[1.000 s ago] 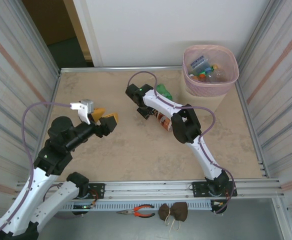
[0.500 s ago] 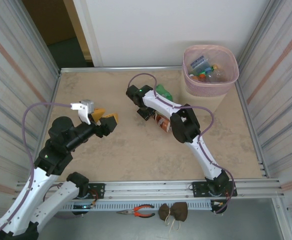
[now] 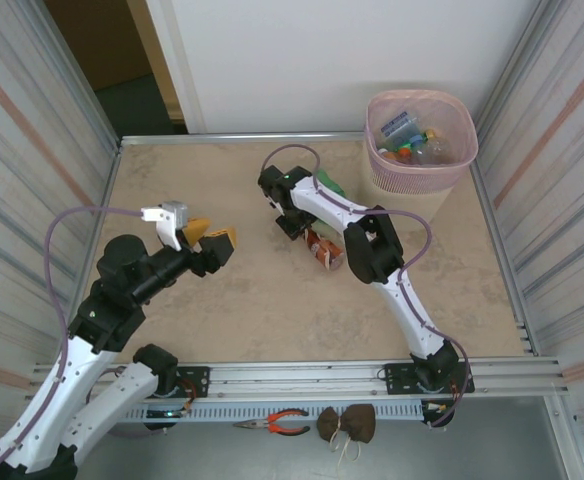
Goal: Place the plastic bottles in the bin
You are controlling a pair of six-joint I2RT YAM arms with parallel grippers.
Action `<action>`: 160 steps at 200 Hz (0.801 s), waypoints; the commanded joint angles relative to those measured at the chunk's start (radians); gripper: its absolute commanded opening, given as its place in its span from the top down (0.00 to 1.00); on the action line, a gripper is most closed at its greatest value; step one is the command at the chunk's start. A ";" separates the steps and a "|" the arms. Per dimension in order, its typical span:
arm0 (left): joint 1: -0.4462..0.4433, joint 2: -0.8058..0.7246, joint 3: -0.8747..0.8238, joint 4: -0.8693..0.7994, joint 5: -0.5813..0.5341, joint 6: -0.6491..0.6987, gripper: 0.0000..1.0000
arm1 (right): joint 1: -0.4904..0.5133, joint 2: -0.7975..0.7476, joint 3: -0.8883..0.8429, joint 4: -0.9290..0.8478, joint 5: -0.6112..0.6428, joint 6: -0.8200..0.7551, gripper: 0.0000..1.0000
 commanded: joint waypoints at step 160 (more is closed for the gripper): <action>0.007 0.001 -0.032 0.047 0.024 -0.013 0.19 | -0.007 -0.464 -0.125 0.135 -0.372 0.105 0.65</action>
